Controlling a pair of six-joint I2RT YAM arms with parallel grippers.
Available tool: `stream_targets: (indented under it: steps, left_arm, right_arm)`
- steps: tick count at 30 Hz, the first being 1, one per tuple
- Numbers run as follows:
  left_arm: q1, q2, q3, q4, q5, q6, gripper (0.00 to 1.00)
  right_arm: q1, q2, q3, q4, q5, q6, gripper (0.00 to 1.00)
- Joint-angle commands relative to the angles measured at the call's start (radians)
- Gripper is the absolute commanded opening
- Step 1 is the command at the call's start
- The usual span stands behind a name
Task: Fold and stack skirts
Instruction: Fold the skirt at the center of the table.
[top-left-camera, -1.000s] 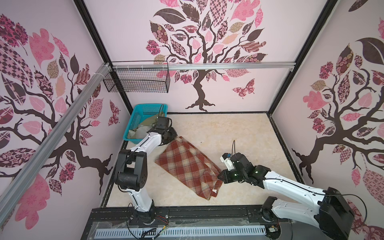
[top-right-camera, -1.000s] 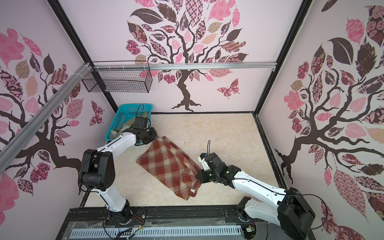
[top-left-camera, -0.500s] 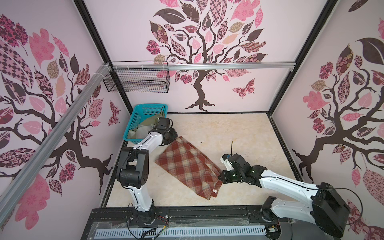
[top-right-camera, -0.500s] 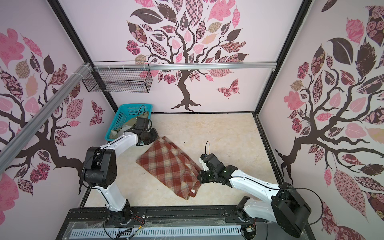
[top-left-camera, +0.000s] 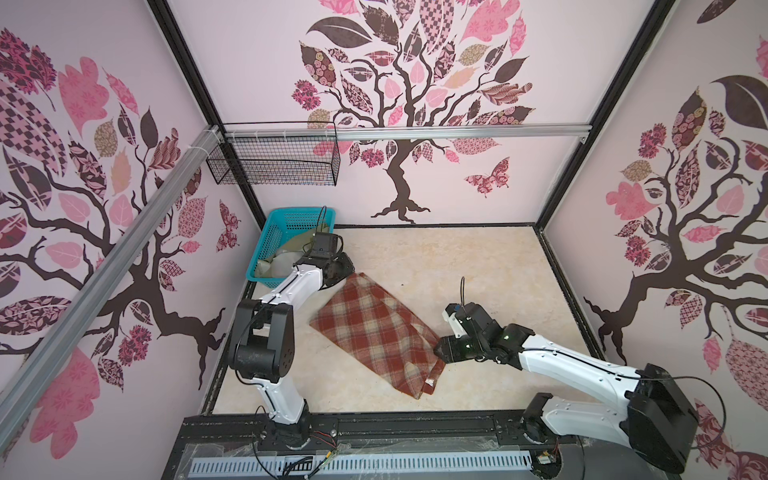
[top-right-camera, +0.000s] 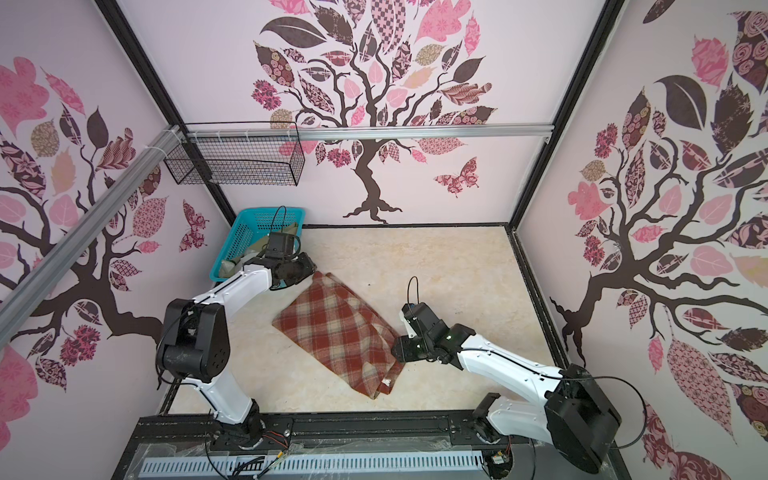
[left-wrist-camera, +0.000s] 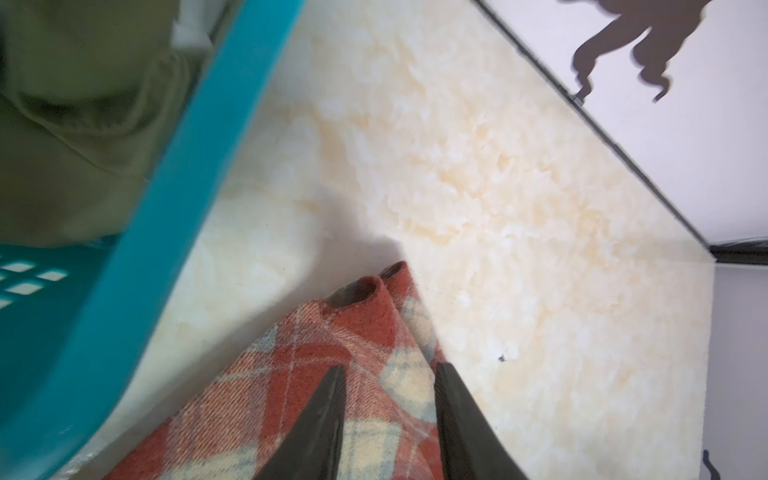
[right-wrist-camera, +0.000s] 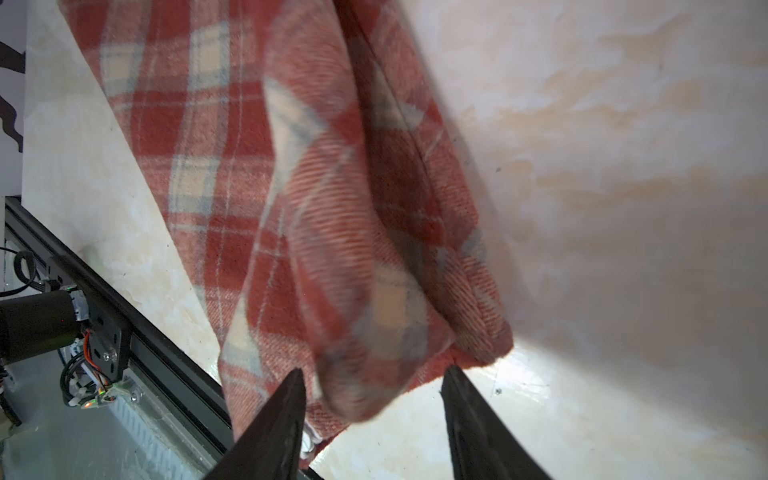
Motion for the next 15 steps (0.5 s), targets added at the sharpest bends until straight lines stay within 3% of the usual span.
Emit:
stream_targets:
  steps: [1, 7, 15]
  left_arm:
    - [0.001, -0.097, -0.033, -0.011, -0.035, 0.044, 0.4]
    - [0.0, -0.175, -0.106, -0.079, -0.029, 0.093, 0.35]
    - [-0.001, -0.178, -0.282, -0.059, 0.017, 0.065, 0.31]
  right_arm:
    - [-0.004, -0.063, 0.085, -0.078, 0.03, -0.051, 0.57]
    - [0.006, -0.07, 0.086, 0.02, -0.07, -0.035, 0.5]
    - [0.005, 0.036, -0.012, 0.171, -0.11, 0.039, 0.2]
